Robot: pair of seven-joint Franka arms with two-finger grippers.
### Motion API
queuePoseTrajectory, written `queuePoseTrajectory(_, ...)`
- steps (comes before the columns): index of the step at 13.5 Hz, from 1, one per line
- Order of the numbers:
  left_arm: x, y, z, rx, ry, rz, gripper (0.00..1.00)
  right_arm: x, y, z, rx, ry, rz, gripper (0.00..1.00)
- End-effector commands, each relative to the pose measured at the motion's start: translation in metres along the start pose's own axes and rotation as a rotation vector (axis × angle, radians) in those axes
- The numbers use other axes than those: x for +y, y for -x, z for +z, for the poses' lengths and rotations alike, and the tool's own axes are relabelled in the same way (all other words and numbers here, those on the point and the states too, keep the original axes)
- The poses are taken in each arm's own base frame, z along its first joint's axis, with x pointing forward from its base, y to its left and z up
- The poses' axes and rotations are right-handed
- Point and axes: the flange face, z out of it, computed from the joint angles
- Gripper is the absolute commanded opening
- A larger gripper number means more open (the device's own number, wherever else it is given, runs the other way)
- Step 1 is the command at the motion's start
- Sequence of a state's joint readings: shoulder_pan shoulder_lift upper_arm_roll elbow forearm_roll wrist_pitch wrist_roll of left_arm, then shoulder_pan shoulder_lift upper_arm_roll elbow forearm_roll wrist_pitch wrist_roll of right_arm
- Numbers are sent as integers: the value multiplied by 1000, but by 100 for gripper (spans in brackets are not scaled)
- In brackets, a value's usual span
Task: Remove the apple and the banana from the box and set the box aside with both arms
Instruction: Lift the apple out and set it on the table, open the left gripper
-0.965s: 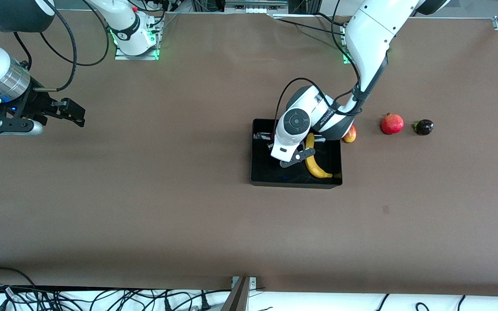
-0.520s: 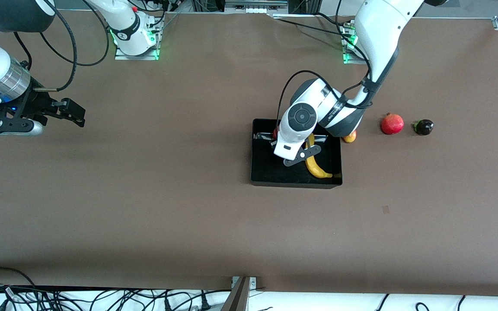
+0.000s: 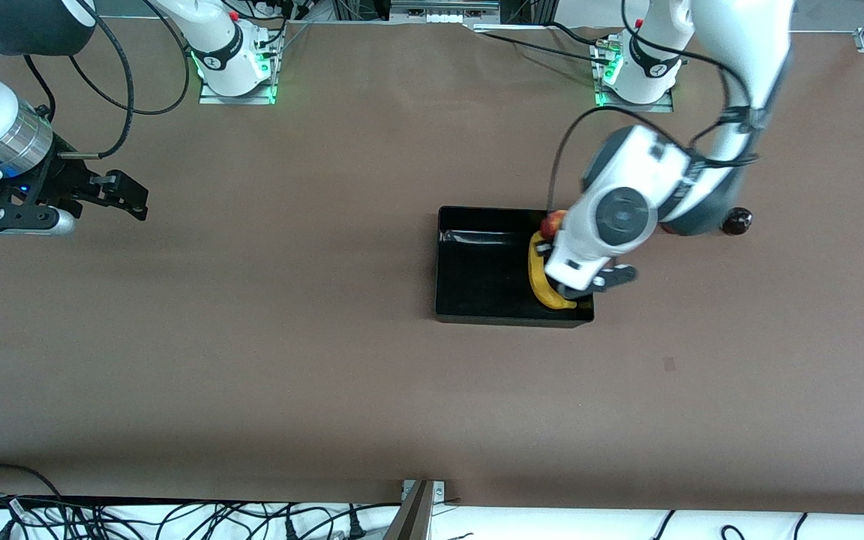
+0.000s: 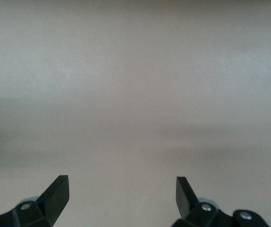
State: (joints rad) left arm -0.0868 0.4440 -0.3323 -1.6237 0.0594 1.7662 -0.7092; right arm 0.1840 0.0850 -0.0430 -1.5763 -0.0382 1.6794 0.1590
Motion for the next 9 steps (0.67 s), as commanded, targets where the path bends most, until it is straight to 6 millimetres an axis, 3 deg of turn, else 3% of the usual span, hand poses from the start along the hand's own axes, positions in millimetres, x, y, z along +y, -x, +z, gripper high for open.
queuePoseTrajectory(1, -82, -51, -15, 19, -37, 79, 0, 3, 4, -18, 23, 16, -4, 100)
queuePoseTrajectory(3, -153, -96, -3, 54, -92, 180, 0, 3, 5, -19, 17, 17, -4, 100)
queuePoseTrajectory(5, -205, -144, 31, 109, -57, 236, 0, 2, 7, -20, 14, 17, -2, 100)
queuePoseTrajectory(7, -228, -176, 70, 165, -34, 301, 0, 2, 4, -14, 2, 21, 0, 100)
queuePoseTrajectory(9, -230, -195, 110, 199, -25, 309, 0, 2, 4, -15, 11, 17, 3, 100)
